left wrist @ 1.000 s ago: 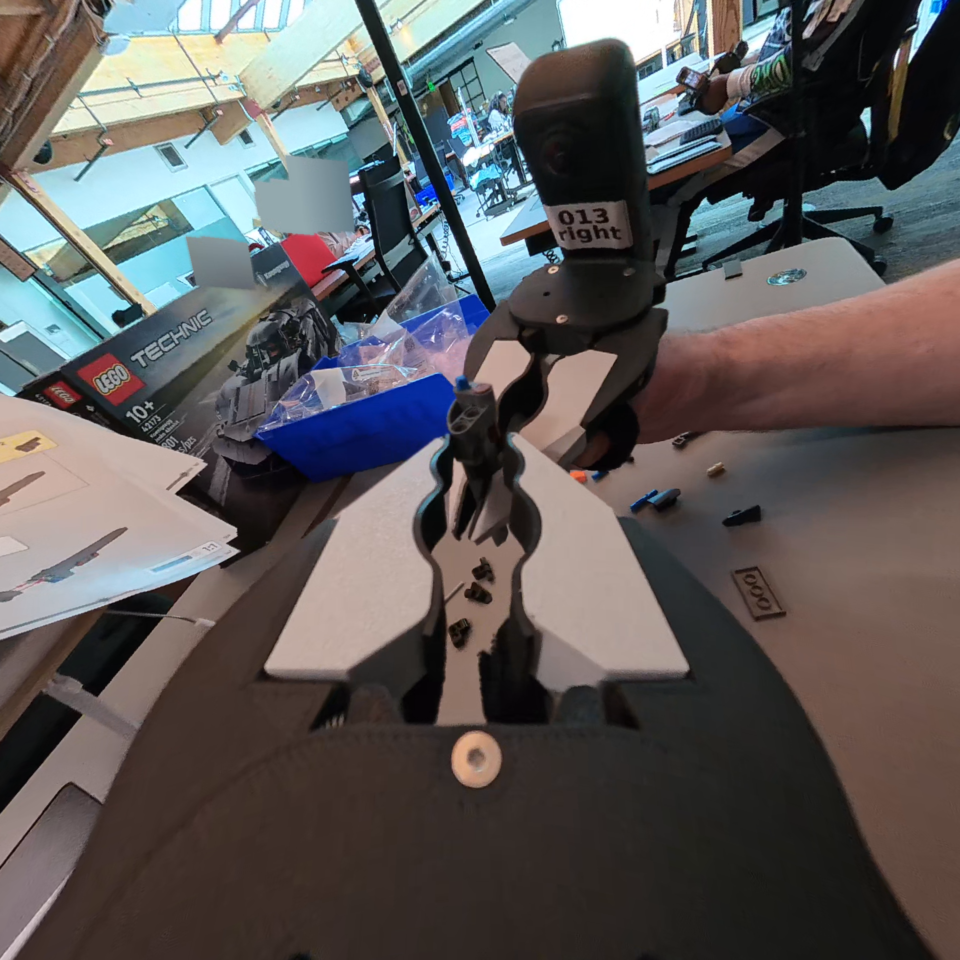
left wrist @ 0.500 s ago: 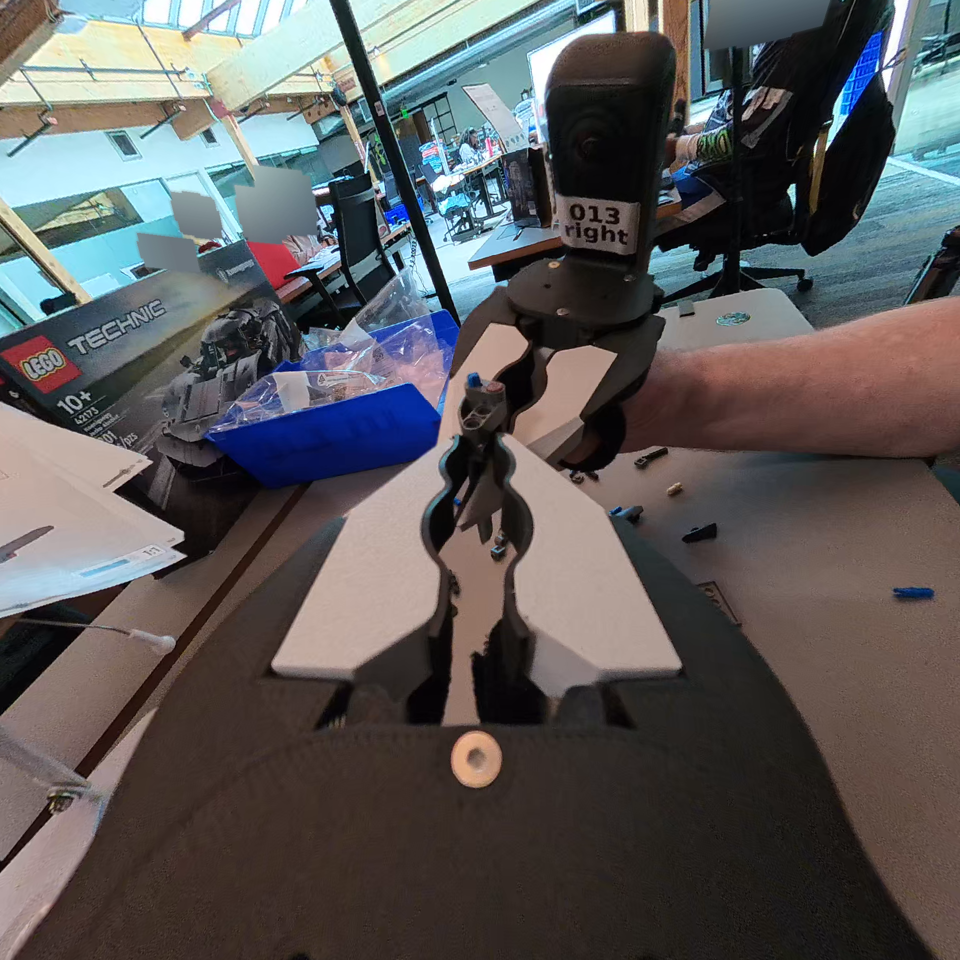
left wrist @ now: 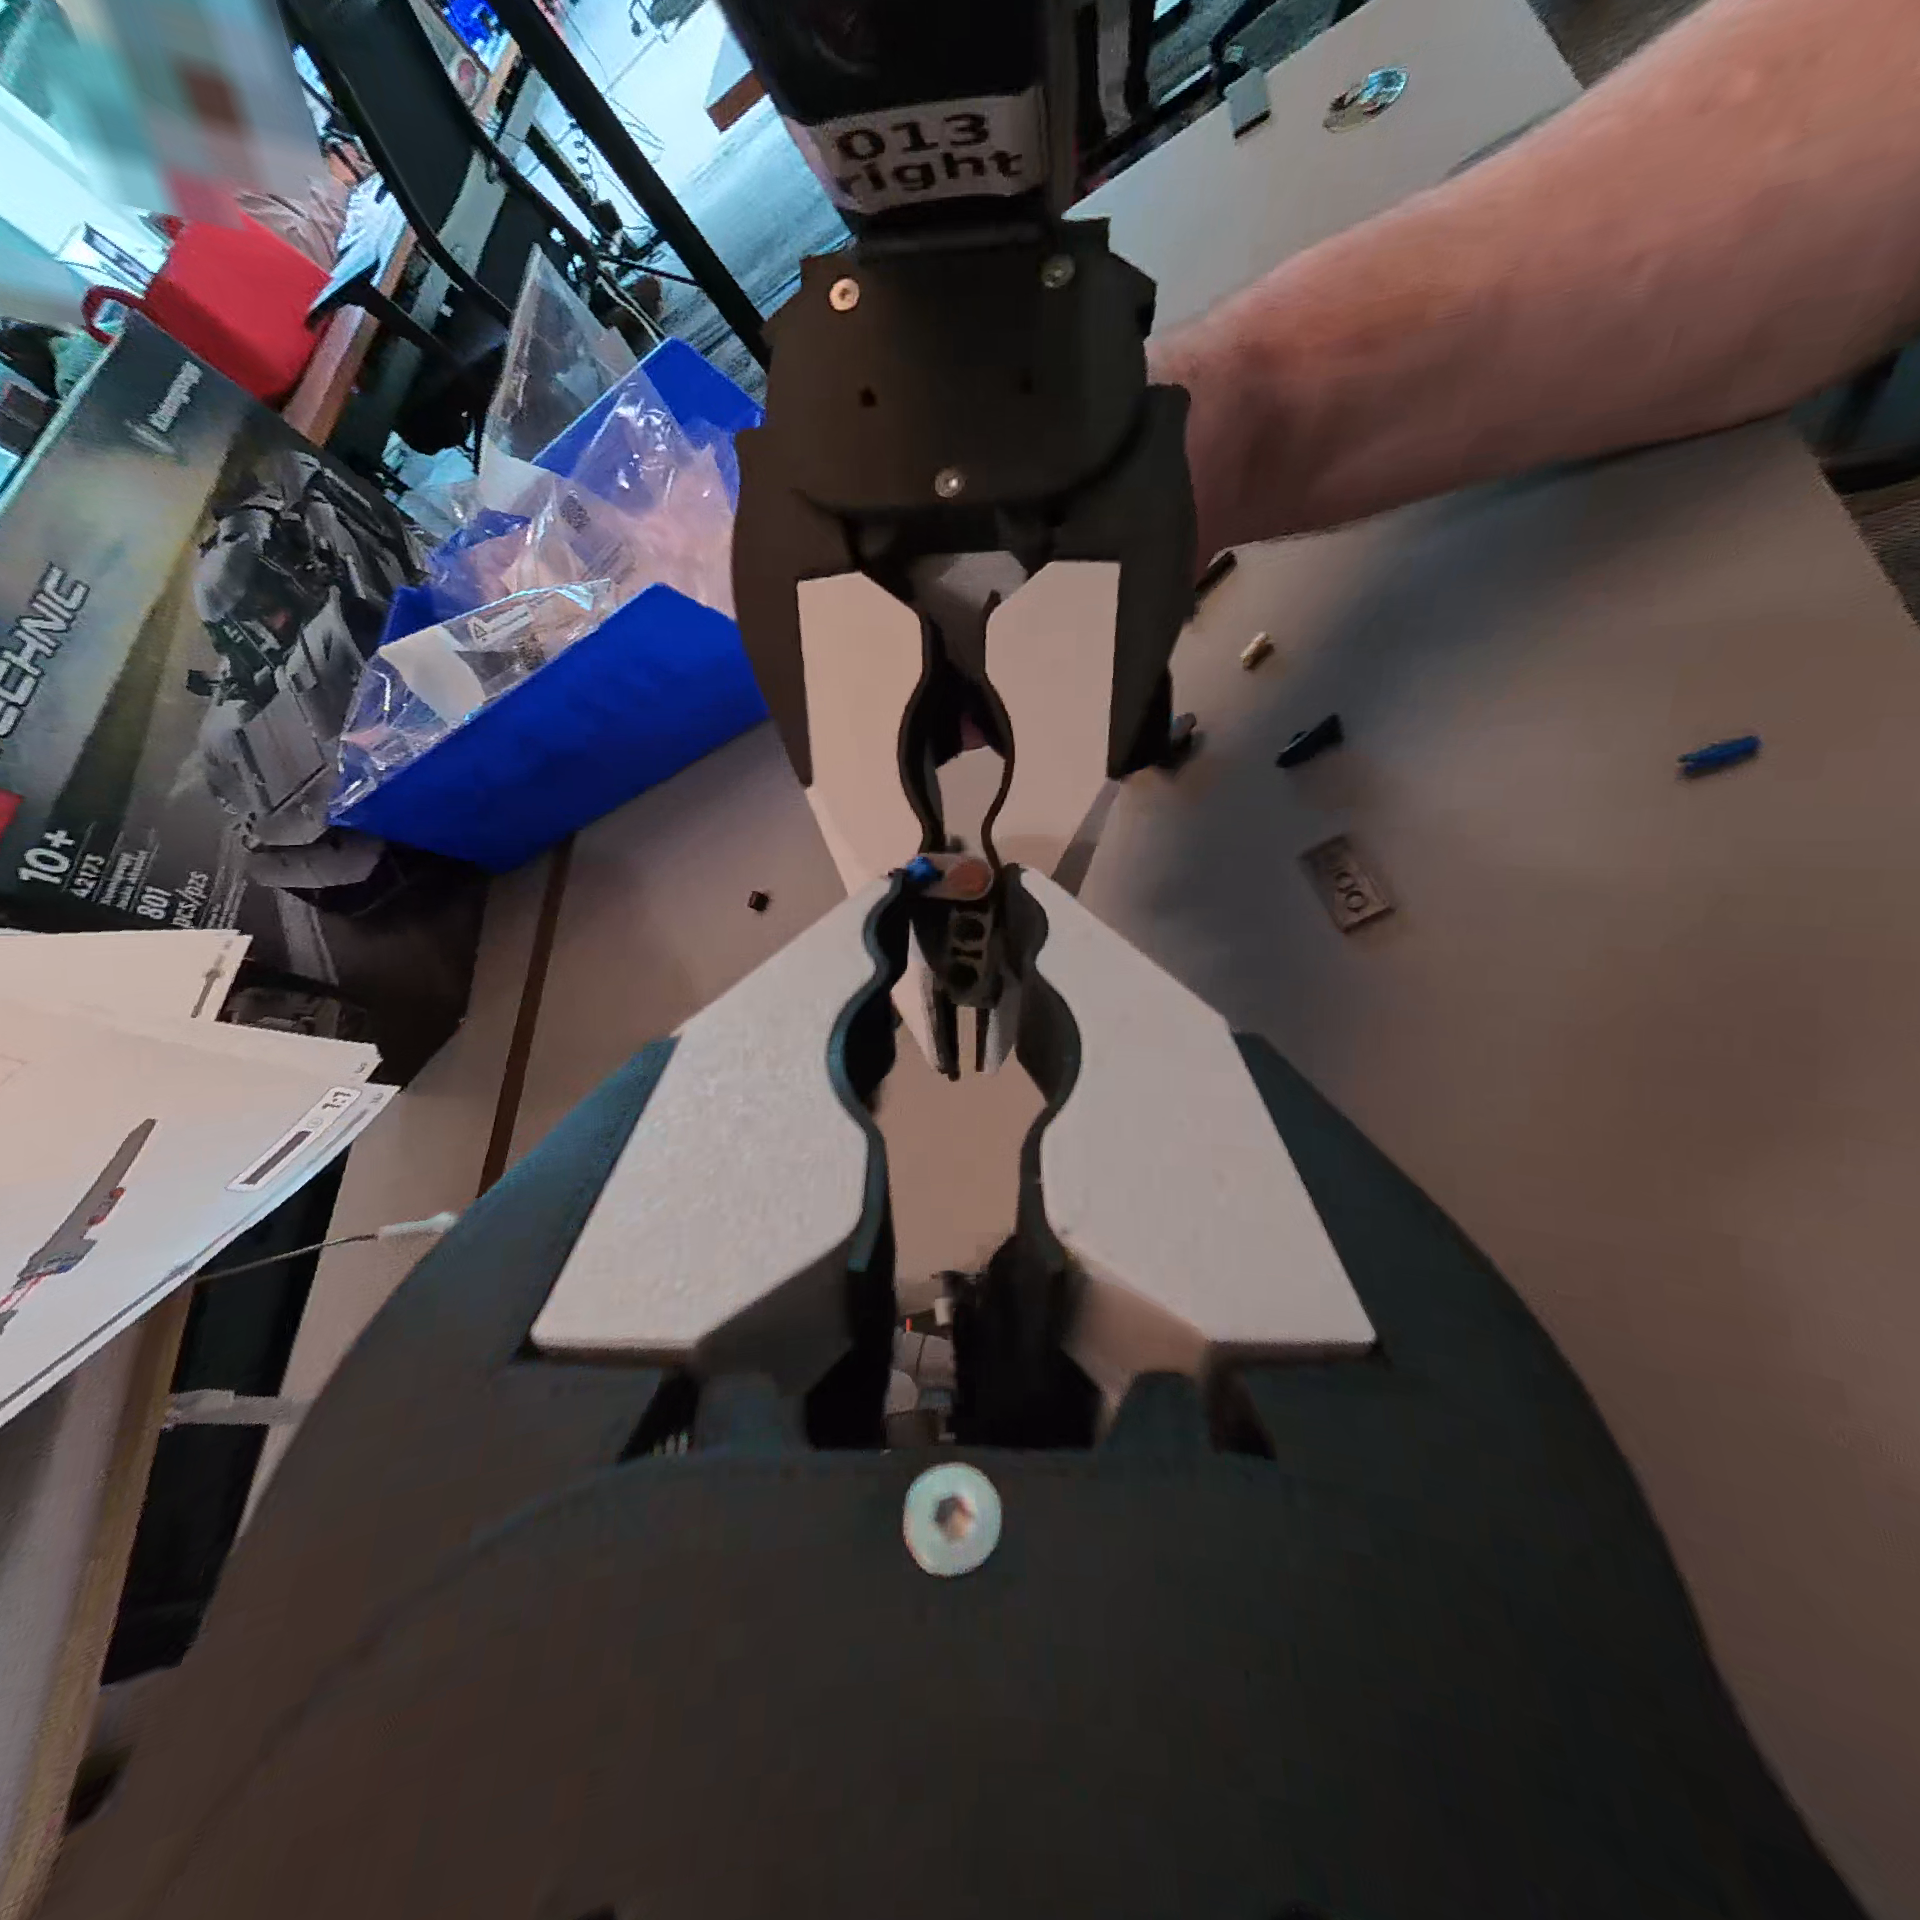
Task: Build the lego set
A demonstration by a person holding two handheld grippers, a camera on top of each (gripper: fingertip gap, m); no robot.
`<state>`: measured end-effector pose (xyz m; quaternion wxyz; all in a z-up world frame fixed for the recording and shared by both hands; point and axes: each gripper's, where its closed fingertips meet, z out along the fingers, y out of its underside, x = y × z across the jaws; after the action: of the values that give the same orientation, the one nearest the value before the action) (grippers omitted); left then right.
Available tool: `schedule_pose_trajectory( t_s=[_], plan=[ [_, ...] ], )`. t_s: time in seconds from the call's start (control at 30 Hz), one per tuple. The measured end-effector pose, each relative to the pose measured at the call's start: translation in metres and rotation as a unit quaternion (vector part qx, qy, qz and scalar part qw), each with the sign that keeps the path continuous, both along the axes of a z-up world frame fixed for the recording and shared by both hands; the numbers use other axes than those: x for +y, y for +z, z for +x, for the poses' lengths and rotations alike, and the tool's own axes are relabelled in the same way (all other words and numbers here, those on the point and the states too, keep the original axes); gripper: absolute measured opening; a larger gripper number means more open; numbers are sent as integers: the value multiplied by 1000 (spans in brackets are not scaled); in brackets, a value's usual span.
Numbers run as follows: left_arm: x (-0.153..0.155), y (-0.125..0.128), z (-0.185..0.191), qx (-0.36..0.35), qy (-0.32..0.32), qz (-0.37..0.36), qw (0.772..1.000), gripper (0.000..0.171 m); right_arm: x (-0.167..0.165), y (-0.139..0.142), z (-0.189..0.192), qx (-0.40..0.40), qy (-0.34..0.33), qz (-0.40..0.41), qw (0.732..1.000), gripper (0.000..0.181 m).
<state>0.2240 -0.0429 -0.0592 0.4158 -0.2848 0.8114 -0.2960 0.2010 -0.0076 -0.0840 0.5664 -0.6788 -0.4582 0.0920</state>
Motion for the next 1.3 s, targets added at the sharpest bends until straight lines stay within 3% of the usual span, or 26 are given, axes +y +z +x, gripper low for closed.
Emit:
schedule_pose_trajectory(
  t_s=[0.17,0.3,0.4,0.53,0.67,1.3],
  plan=[
    [-19,5,-12,1,-33,-59,998,16,-11,-8,-16,-12,45,-20,999,2],
    [-19,3,-16,-3,-28,-79,996,3,-15,-12,-25,-8,63,-33,997,2],
    [-21,0,-23,3,-31,-85,996,11,-17,-14,-29,-6,72,-40,997,2],
    [-10,-15,-28,32,11,-23,999,30,-17,-18,-31,-14,75,-45,996,2],
    [-11,-15,-32,37,8,-25,999,15,-18,-19,-32,-17,77,-47,996,2],
    [-28,0,-43,-16,-47,-174,983,14,-33,-8,-49,44,138,-61,988,2]
  ],
)
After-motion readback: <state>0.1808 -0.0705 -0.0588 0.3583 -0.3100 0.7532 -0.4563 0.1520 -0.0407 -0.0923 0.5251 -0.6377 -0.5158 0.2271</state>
